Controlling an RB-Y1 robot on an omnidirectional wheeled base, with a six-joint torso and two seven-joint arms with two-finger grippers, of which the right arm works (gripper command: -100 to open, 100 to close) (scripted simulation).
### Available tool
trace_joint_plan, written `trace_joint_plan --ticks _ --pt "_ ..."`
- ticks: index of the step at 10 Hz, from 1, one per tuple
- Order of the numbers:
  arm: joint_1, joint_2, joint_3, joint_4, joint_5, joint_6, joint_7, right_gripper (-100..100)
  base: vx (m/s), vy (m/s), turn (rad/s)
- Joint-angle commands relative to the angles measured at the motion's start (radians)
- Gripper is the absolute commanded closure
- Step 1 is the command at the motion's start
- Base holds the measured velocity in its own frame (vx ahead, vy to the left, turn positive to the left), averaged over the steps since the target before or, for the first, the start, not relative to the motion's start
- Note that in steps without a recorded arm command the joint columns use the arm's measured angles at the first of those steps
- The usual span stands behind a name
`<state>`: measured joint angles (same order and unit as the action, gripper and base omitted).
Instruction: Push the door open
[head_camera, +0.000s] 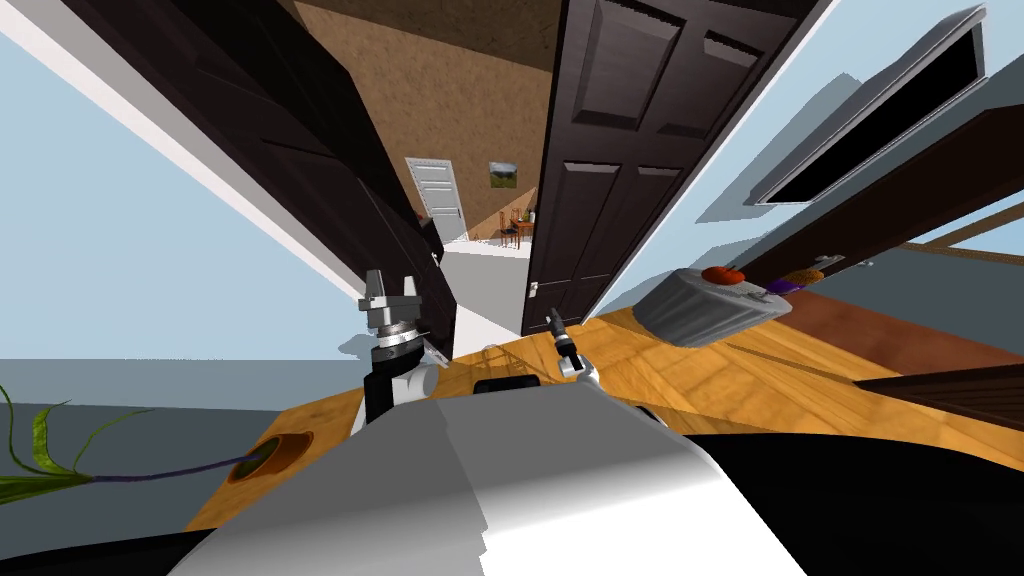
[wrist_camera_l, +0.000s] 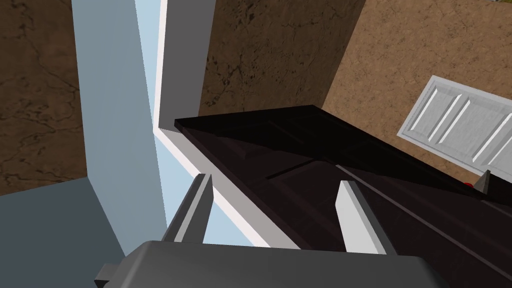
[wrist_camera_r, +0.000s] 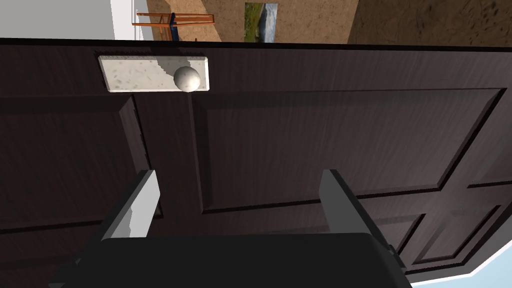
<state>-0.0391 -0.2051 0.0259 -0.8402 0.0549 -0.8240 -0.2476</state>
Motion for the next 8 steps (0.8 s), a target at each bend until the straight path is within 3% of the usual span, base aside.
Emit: trace_joint_plan --ticks 1,8 --pt "-0.010 -0.004 0.004 0.037 -0.001 -0.008 -0.004 -100 0.066 -0.073 0.103" --pt "-0.075 -0.024 0.013 0.197 -0.007 -0.044 -0.019 -100 0.055 -0.059 0.090"
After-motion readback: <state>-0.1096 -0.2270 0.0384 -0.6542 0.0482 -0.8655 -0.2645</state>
